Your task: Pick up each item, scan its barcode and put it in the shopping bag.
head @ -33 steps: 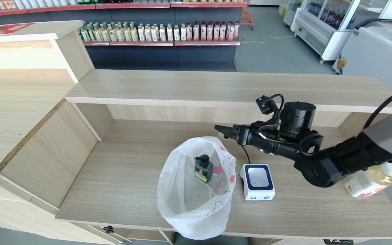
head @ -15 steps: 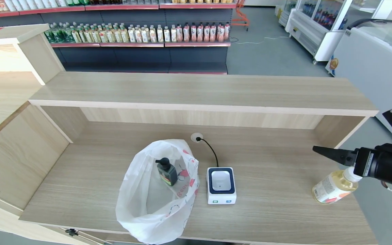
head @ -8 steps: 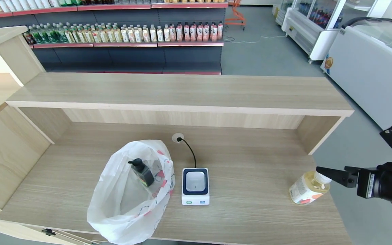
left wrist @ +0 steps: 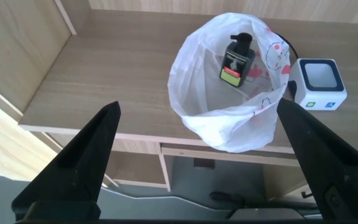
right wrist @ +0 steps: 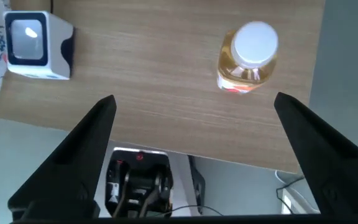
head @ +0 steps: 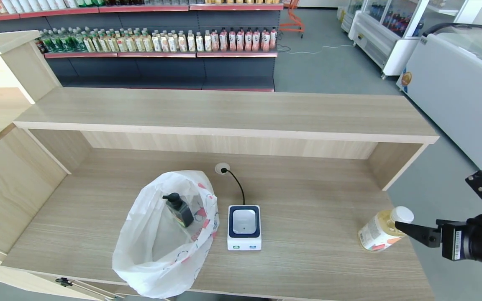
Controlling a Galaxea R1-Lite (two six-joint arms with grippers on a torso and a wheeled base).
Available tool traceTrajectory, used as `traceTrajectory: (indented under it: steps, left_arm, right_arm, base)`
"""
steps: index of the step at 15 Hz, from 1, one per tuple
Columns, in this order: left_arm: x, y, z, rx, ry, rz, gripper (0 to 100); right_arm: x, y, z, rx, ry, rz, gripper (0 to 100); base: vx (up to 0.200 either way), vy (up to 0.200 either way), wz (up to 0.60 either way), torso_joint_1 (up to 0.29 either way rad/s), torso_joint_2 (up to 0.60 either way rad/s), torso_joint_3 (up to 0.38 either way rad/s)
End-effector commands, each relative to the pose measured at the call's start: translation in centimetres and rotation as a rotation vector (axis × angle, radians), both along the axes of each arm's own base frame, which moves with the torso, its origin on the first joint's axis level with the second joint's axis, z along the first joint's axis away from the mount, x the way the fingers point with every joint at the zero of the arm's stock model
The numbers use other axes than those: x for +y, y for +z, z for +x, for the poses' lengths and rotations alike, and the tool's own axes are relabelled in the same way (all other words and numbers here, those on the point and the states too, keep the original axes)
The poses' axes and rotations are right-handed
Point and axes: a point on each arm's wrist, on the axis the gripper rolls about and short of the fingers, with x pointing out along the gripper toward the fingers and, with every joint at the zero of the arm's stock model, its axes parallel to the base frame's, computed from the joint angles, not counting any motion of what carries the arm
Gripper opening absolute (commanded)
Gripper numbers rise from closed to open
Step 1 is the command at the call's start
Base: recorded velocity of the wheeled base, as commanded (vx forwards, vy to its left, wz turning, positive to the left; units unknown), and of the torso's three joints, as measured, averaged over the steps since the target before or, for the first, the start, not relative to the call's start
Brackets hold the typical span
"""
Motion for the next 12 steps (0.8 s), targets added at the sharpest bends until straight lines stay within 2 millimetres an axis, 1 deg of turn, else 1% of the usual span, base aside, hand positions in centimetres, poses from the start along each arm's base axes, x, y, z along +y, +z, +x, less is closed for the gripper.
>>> traceTrajectory:
  steps: [1,3,5,9,12]
  left_arm:
    - [0.0,0.0,0.0,0.0,0.001,0.0,100]
    - [0.0,0.0,0.0,0.0,0.001,0.0,100]
    - [0.0,0.0,0.0,0.0,0.001,0.0,100]
    - [0.0,0.0,0.0,0.0,0.001,0.0,100]
    - [0.0,0.0,0.0,0.0,0.001,0.0,100]
  right_arm:
    - [-0.6,-1.3,-0.3,0.072,-0.056,-0.076,100]
    - [-0.9,-2.5,-0.2,0.137,-0.149,-0.145,100]
    - [-1.2,-3.2,0.2,0.176,-0.237,-0.207,100]
    - [-1.4,-4.8,1.2,0.267,-0.293,-0.275,100]
    - [-1.8,-6.3,2.6,0.31,-0.33,-0.298,100]
  base:
    - [0.0,0.0,0.0,0.0,0.0,0.0]
    - [0.0,0.0,0.0,0.0,0.0,0.0]
    - [0.0,0.0,0.0,0.0,0.0,0.0]
    - [0.0,0.0,0.0,0.0,0.0,0.0]
    - [0.0,0.0,0.0,0.0,0.0,0.0]
